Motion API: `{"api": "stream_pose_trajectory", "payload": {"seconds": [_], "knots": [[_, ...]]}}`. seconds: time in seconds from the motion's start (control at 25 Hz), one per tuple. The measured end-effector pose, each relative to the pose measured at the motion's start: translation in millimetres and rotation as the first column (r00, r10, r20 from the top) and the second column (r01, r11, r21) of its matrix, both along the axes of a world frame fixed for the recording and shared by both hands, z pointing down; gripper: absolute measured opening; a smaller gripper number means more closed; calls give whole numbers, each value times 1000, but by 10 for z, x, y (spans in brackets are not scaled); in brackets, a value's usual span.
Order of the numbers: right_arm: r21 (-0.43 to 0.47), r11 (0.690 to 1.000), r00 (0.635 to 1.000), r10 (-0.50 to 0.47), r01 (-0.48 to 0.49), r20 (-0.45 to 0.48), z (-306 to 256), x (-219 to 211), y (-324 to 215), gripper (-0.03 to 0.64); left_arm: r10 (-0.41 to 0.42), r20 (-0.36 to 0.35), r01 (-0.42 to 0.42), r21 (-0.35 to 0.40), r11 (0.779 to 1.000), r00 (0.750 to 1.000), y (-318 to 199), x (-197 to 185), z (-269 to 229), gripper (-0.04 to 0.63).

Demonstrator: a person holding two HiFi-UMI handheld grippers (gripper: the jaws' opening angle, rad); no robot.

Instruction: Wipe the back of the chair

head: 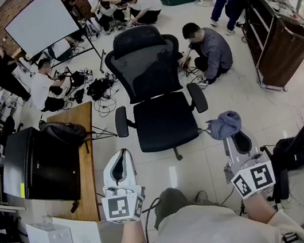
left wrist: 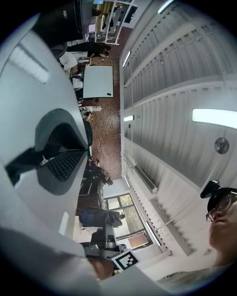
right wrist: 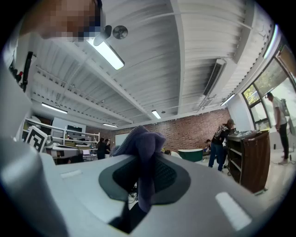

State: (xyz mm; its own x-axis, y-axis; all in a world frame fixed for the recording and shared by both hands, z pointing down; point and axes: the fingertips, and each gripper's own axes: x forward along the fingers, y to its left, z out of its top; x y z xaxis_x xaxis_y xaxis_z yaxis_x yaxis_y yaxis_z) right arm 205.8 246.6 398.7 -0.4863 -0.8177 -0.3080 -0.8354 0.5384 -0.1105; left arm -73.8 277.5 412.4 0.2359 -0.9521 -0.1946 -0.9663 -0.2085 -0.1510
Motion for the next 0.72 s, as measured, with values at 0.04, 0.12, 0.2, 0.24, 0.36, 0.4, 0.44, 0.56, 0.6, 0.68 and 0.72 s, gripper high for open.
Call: {"api": "stream_pose_trajectory", "payload": {"seconds": [0.04,0.12,0.2,0.24,0.36,0.4,0.44,0.56,0.6,0.68,0.72], "knots": [[1,1000,1000,0,0,2,7,-27,-107,51,-2,-4,2,-4,1000,1000,-108,-34,23,8],[4,1000,1000,0,0,0,30,-85,-327,51,-8,-9,8,-9,1000,1000,-335,-110,76,8],[5,1000,1000,3,-3,-5,78,-166,-578,49,-8,-14,8,-8,1000,1000,-602,-210,135,8],[2,1000,1000,7,-7,-5,112,-221,-717,51,-5,-17,5,-6,1000,1000,-755,-272,160,8],[-18,999,1000,30,-30,-1,232,-437,-1161,51,21,-23,-21,1,1000,1000,-1253,-485,212,8],[-25,999,999,34,-34,-3,258,-524,-1305,51,30,-24,-30,3,1000,999,-1403,-558,205,8],[-28,999,999,34,-34,-9,260,-617,-1438,51,36,-25,-36,6,999,999,-1530,-635,174,8],[-20,999,999,36,-37,-40,123,-904,-1759,51,55,-34,-54,19,998,998,-1868,-888,4,8],[-14,999,998,45,-46,-46,65,-1010,-1858,51,66,-37,-66,17,998,997,-1994,-991,-34,8],[-4,998,997,67,-67,-50,21,-1270,-2044,51,85,-37,-84,14,996,996,-2226,-1241,-39,8],[0,997,996,72,-72,-50,47,-1412,-2130,51,85,-31,-85,15,996,996,-2328,-1371,-3,8]]}}
